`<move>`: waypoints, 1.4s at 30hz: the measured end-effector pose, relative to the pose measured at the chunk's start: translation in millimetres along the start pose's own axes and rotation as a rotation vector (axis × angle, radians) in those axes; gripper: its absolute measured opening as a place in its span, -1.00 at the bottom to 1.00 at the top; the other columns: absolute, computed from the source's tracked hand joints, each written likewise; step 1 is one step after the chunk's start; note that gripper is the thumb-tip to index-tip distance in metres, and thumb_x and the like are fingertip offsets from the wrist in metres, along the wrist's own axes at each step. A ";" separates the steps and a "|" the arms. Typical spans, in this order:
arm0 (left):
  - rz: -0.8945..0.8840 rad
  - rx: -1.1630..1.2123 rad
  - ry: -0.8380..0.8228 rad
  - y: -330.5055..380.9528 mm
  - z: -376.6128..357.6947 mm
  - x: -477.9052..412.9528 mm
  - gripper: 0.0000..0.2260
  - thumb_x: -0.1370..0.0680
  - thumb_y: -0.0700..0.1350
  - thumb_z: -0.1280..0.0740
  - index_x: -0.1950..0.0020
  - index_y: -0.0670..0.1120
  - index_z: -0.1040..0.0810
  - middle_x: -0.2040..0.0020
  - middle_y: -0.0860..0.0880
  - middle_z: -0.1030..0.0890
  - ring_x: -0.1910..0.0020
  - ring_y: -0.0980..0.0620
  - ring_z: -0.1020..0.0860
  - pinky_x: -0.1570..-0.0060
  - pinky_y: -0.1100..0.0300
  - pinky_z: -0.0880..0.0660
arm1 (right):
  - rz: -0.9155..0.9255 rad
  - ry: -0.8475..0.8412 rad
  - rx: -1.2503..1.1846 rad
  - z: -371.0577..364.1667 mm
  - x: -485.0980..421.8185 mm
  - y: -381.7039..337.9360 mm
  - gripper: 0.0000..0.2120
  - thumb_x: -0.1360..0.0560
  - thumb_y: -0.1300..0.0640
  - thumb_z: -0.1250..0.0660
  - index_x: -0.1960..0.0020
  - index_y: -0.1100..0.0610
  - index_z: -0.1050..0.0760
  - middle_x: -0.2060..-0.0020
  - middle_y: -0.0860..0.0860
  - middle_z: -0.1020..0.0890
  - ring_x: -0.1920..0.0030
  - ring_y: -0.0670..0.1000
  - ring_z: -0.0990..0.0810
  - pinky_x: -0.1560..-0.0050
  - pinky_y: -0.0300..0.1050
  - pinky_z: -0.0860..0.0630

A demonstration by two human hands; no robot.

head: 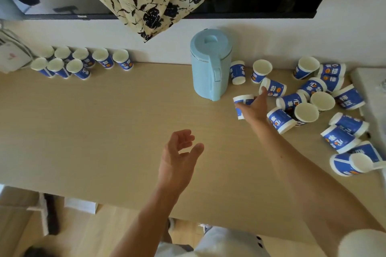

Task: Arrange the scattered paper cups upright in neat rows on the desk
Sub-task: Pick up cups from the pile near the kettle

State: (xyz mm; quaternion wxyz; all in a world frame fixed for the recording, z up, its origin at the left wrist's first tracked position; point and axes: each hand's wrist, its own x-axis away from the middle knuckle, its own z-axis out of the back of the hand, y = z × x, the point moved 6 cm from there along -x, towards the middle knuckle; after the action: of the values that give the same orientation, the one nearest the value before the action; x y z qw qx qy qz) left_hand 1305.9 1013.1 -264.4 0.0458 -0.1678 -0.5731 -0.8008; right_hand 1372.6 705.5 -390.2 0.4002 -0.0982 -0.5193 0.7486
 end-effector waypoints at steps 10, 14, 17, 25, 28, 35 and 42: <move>-0.117 -0.231 -0.162 17.0 -41.7 -18.8 -0.22 -0.38 -0.07 -0.62 -0.49 0.02 -0.29 -0.18 0.20 -0.54 -0.14 0.18 -0.56 -0.02 0.40 -0.52 | 0.103 -0.602 -0.227 6.2 146.3 -70.4 -0.06 -0.30 0.31 -0.58 -0.52 -0.11 -0.22 -0.18 0.02 -0.56 -0.23 -0.03 -0.58 -0.14 -0.10 -0.58; -0.196 -0.229 -0.144 25.7 -46.5 -13.3 -0.18 -0.33 -0.12 -0.64 -0.51 -0.06 -0.32 -0.03 0.34 -0.52 0.02 0.36 -0.55 0.05 0.35 -0.58 | 0.103 -0.699 -0.211 22.1 169.0 -77.5 -0.10 -0.35 0.33 -0.58 -0.54 -0.09 -0.25 -0.18 -0.02 -0.54 -0.28 -0.03 -0.57 -0.14 -0.13 -0.59; -0.209 -0.214 -0.124 25.8 -44.5 -8.6 -0.27 -0.35 -0.09 -0.63 -0.44 -0.02 -0.38 -0.01 0.30 -0.56 0.01 0.28 -0.59 0.11 0.29 -0.59 | 0.106 -0.749 -0.222 38.9 160.6 -77.3 -0.09 -0.33 0.14 -0.63 -0.54 -0.11 -0.24 -0.22 -0.02 -0.56 -0.27 -0.09 -0.58 -0.16 -0.13 -0.60; -0.174 -0.144 -0.027 22.8 -16.6 -3.0 -0.43 -0.31 -0.07 -0.64 -0.24 0.12 -0.49 0.03 0.34 -0.62 0.05 0.39 -0.56 0.22 0.45 -0.45 | 0.181 -0.051 0.844 88.1 53.8 8.7 -0.26 -0.43 0.00 -0.53 -0.46 0.21 -0.29 -0.33 0.20 -0.46 -0.35 0.21 -0.44 -0.30 0.11 -0.44; -0.191 -0.126 -0.003 21.6 -8.7 -0.7 -0.44 -0.31 -0.09 -0.63 -0.24 0.10 -0.51 0.02 0.27 -0.64 0.04 0.37 -0.57 0.22 0.48 -0.46 | 0.223 -0.040 1.096 80.7 45.8 39.1 -0.24 -0.39 -0.01 -0.56 -0.44 0.22 -0.31 -0.30 0.18 -0.45 -0.34 0.21 -0.44 -0.32 0.10 -0.43; -0.193 -0.102 0.007 16.6 1.9 4.3 -0.43 -0.33 -0.10 -0.64 -0.26 0.08 -0.50 -0.04 0.20 -0.64 0.02 0.32 -0.58 0.17 0.44 -0.51 | 0.241 0.014 1.114 77.2 42.4 48.1 -0.32 -0.31 0.15 -0.60 -0.34 0.17 -0.40 -0.25 0.20 -0.41 -0.25 0.26 -0.47 -0.30 0.19 -0.43; -0.190 -0.085 0.016 13.0 -2.2 10.9 -0.44 -0.34 -0.12 -0.63 -0.28 0.07 -0.51 0.00 0.25 -0.65 0.03 0.34 -0.58 0.18 0.44 -0.50 | 0.457 -0.122 1.055 68.5 49.7 45.9 -0.50 -0.40 0.08 -0.52 -0.28 0.10 -0.45 -0.16 0.15 -0.48 -0.18 0.20 -0.46 -0.22 0.04 -0.44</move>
State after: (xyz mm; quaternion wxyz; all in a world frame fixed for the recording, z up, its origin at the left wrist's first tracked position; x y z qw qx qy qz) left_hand 1298.5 1008.0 -249.8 -0.0331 -0.1079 -0.5518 -0.8263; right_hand 1278.4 686.1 -385.8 0.1926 0.0483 -0.0635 0.9780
